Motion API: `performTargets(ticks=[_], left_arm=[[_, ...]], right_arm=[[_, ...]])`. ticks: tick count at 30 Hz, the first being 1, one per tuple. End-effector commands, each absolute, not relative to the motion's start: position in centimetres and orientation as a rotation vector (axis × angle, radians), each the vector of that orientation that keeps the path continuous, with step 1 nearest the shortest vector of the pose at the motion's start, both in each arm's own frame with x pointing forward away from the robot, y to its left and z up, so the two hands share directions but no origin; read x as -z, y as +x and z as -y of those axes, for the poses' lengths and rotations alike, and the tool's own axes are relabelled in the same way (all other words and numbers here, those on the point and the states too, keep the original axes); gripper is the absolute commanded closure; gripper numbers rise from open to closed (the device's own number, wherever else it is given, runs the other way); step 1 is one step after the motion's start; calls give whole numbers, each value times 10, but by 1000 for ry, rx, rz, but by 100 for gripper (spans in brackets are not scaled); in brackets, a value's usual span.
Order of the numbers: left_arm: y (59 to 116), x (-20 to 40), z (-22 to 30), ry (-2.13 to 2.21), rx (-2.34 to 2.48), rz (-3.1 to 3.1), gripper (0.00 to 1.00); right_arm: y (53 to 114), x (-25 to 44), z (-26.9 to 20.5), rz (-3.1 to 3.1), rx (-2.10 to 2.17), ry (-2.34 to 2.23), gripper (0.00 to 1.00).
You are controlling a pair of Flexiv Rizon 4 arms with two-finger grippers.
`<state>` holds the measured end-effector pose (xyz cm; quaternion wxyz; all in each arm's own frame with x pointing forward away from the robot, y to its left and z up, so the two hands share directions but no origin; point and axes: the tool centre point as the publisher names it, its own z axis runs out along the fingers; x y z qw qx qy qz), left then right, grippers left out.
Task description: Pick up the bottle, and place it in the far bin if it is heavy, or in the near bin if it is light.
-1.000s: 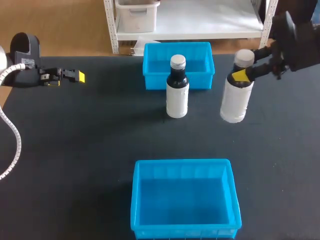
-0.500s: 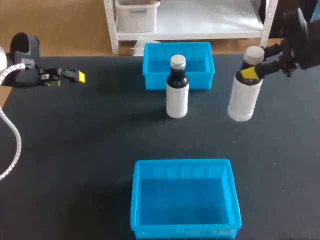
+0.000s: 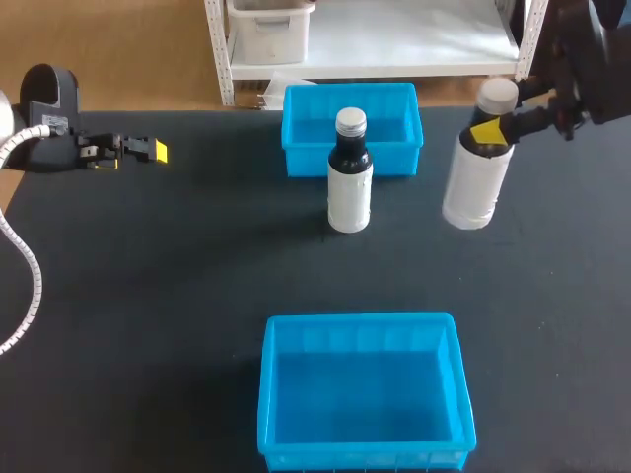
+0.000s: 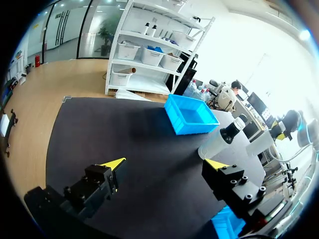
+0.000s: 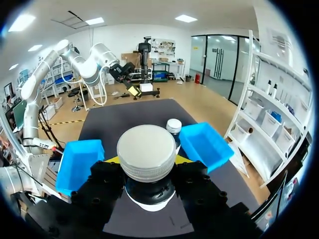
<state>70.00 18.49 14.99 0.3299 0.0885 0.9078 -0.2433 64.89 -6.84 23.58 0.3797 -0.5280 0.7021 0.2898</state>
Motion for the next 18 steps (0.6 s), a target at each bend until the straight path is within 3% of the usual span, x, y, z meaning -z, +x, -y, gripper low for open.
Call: performTargets(ticks=[1,18], left_arm=[[700,-150,-185,231,636,-2374,0],[700,-150,-185,231,636,-2374,0]], right_arm=[[645,-245,63,-1792,-745,-1359,100],[583,-272,12,-1741,-845,-1454,100]])
